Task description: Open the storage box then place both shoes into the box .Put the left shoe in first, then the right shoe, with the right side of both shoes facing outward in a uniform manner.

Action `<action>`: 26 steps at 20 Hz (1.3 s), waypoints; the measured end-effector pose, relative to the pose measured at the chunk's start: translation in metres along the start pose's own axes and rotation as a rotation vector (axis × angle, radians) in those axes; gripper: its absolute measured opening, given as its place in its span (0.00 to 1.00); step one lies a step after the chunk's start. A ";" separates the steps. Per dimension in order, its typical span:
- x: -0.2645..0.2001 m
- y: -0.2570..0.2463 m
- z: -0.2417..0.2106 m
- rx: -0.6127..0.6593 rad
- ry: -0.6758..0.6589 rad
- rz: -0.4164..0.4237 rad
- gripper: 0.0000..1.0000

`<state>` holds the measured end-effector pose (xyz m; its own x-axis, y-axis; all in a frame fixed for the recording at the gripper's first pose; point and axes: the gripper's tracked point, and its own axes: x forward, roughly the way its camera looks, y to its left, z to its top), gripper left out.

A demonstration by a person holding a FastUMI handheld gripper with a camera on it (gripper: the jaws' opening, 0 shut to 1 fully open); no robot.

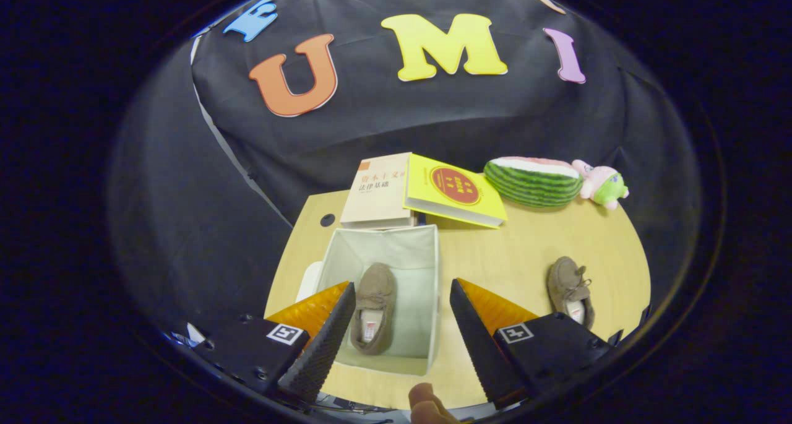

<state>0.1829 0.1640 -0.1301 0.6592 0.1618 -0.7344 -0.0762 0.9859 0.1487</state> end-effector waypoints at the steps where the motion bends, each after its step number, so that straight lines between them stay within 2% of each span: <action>1: -0.005 -0.008 0.001 -0.010 0.002 0.001 0.98; 7: -0.015 -0.079 -0.008 -0.035 0.031 -0.036 0.99; 16: 0.024 -0.219 -0.068 0.001 0.201 -0.177 0.99; 19: 0.032 -0.250 -0.097 0.021 0.274 -0.186 0.99; 26: 0.041 -0.321 -0.131 -0.038 0.360 -0.297 0.99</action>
<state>0.1362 -0.1399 -0.2950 0.3554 -0.1303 -0.9256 0.0445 0.9915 -0.1225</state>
